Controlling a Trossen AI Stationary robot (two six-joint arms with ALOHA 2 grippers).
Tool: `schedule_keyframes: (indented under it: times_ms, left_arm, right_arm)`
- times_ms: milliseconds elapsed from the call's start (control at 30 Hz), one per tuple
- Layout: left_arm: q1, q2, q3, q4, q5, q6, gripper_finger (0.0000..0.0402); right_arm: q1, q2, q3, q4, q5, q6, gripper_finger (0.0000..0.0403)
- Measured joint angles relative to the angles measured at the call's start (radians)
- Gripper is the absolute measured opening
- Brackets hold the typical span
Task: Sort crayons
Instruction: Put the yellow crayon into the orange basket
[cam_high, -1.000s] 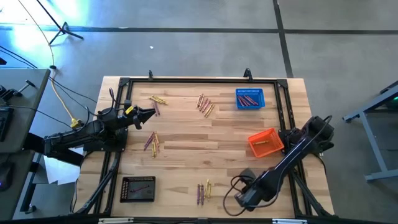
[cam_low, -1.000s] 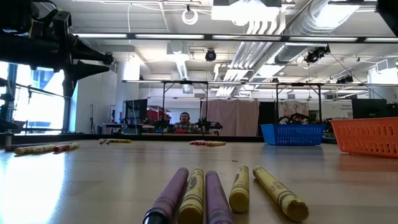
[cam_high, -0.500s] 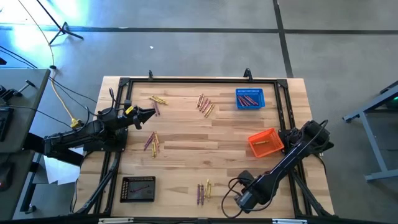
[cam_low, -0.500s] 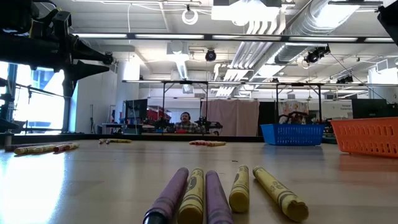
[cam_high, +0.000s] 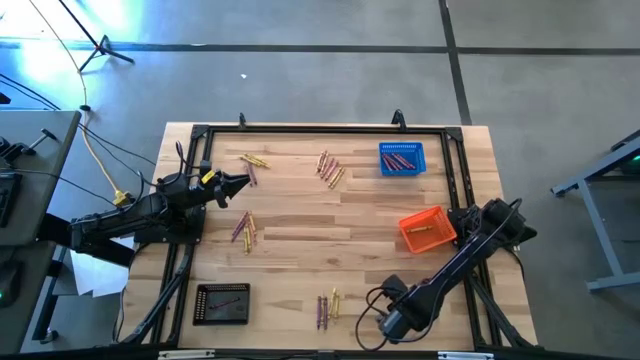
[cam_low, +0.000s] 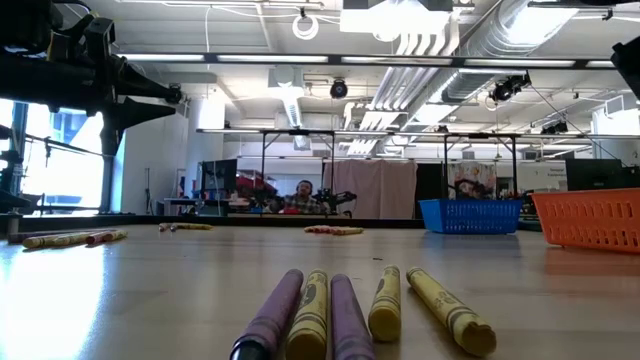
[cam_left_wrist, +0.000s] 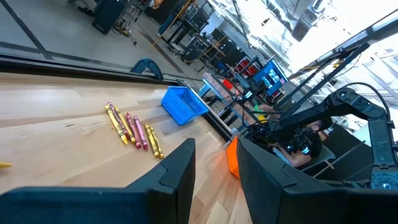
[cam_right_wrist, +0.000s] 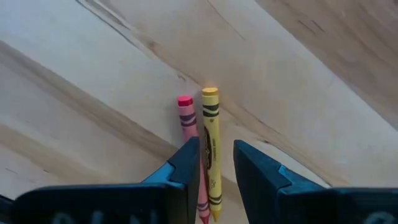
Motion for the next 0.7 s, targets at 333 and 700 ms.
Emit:
schedule_keyframes:
  times_ms: [333,700]
  left_arm:
    - [0.000,0.000,0.000,0.000,0.000,0.000,0.0106]
    - [0.000,0.000,0.000,0.000,0.000,0.000,0.0106]
  right_arm:
    - [-0.001,0.007,-0.003,-0.016,0.044,0.000,0.0083]
    - [-0.002,0.059,0.002,-0.013,0.045,-0.018,0.0082]
